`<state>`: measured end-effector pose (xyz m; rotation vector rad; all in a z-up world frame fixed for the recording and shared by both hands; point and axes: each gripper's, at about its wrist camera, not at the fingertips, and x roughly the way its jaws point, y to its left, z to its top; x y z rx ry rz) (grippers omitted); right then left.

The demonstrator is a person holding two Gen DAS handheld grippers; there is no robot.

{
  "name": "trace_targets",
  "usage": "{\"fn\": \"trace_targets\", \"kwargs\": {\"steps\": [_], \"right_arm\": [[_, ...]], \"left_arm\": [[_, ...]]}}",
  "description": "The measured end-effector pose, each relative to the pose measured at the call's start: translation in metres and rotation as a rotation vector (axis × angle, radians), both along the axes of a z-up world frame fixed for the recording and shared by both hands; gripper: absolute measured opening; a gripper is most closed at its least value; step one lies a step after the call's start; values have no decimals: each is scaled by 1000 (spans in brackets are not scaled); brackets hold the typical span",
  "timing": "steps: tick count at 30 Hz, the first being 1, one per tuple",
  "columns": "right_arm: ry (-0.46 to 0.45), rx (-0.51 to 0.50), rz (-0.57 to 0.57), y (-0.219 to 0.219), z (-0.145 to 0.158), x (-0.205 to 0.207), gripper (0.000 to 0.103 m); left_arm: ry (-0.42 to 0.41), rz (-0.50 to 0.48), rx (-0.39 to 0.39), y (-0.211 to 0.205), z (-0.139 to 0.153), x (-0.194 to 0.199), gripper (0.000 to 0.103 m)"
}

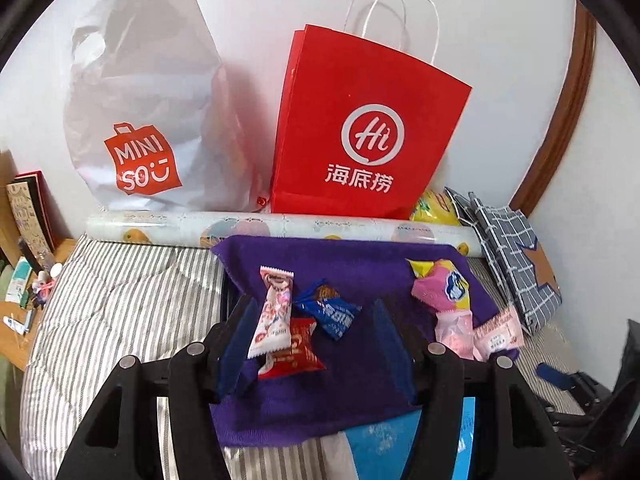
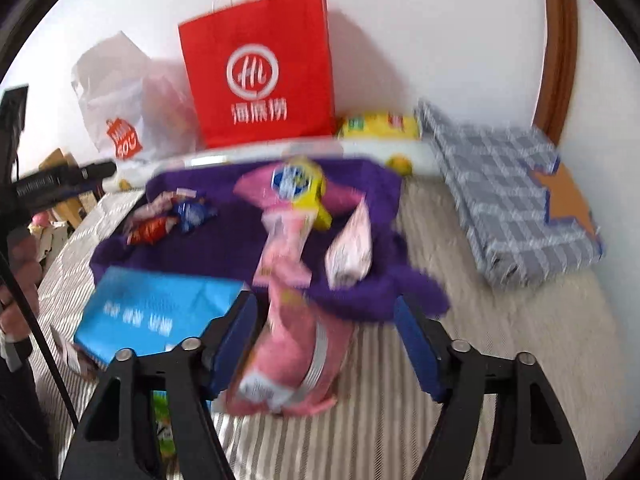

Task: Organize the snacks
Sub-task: 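Withdraw both tools and grasp the pink silver-striped bag with the right tool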

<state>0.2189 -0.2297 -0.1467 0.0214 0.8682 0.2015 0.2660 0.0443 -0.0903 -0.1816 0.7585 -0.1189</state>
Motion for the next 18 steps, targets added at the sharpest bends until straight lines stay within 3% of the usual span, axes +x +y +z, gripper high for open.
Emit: {"fn": "trace_targets", "kwargs": {"steps": [6,11,14,18], "right_arm": [[61,-17,6,8,-24,-1,66],[96,54,-20,-1,-32,1,65],[109,92,-5,-1,-31,-3,42],[77,56,-16,0,-22,-19,36]], "left_arm": [[14,-13,-11,13,-1,-36,59],[49,-27,-16,25,-6,-65,59],[63,-35,-19,26,-13,-80,60],[95,-86,-72,22,-22,-99,60]]}}
